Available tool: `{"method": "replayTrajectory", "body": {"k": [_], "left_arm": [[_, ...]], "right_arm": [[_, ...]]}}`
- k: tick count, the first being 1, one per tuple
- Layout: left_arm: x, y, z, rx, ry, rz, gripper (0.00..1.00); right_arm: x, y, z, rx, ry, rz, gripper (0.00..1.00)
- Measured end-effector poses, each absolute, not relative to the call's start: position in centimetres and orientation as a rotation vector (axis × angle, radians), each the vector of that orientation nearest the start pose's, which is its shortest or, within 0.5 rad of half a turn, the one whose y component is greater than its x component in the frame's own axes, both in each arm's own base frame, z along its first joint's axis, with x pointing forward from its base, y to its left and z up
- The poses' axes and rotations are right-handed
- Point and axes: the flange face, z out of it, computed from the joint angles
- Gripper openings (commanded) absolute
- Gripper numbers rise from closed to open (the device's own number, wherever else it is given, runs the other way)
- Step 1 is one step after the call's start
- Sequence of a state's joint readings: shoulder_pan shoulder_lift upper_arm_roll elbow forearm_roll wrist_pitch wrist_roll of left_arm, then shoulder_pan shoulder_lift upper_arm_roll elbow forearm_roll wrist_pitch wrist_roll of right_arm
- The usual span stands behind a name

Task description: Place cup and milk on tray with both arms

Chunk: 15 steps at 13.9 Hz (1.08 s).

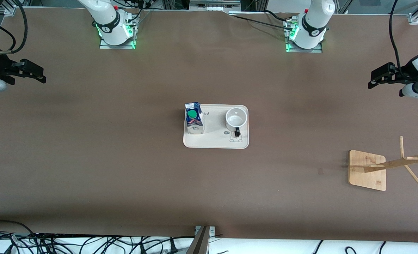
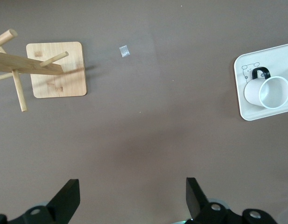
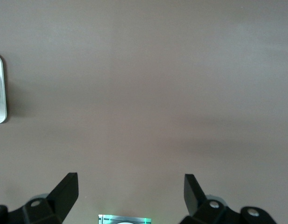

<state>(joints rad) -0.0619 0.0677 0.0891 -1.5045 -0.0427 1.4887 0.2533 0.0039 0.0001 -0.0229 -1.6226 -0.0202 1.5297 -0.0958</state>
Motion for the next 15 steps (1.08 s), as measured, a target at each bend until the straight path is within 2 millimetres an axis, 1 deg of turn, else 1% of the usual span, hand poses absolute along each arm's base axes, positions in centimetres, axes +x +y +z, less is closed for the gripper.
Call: {"method": "replayTrajectory", "body": {"k": [5, 15], "left_arm": [[56.33, 1.58, 60.87, -3.170, 0.344, 0.137, 1.00], [56.25, 1.49, 60.85, -3.171, 0.346, 0.146, 1.00]], "right_arm": [[54.72, -1.25, 59.75, -3.150, -0.121, 0.154, 1.00], [54.73, -1.25, 59.76, -3.150, -0.120, 0.154, 1.00]]}}
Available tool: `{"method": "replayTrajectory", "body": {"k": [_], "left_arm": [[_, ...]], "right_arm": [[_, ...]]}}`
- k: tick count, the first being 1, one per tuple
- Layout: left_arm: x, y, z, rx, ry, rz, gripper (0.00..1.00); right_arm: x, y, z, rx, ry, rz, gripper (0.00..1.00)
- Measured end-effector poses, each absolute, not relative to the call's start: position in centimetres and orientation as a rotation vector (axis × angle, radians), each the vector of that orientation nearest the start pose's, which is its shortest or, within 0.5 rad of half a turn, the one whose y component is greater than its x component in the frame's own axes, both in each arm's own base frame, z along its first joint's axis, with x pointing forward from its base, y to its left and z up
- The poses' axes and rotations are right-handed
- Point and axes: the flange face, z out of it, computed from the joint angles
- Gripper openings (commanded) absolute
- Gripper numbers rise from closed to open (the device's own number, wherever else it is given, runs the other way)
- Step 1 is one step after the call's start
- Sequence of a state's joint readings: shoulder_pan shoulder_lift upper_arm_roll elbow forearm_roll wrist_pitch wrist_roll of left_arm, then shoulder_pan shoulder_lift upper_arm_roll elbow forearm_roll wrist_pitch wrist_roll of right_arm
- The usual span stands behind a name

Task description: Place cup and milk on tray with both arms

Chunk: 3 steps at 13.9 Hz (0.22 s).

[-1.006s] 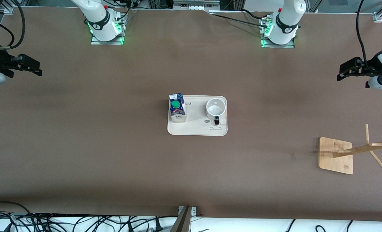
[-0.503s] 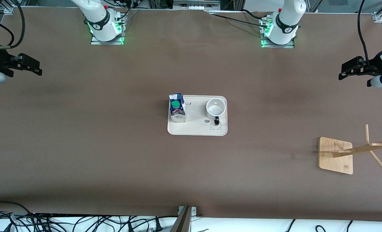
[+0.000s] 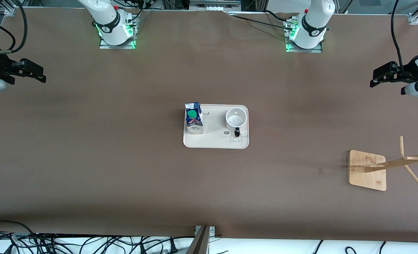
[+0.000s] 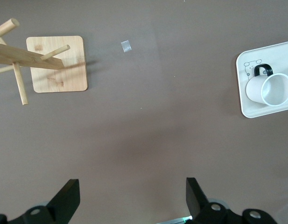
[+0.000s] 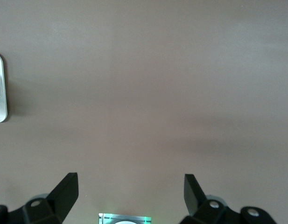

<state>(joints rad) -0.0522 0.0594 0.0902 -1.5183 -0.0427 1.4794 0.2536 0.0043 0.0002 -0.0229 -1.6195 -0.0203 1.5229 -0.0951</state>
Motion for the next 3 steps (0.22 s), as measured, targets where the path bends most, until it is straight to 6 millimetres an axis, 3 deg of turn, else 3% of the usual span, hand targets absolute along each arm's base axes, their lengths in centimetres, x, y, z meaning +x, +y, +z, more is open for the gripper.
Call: {"method": "replayTrajectory", "body": {"k": [3], "left_arm": [[56.14, 1.75, 60.66, -3.173, 0.316, 0.167, 1.00]], "right_arm": [[54.72, -1.24, 59.76, -3.150, -0.120, 0.155, 1.00]]}}
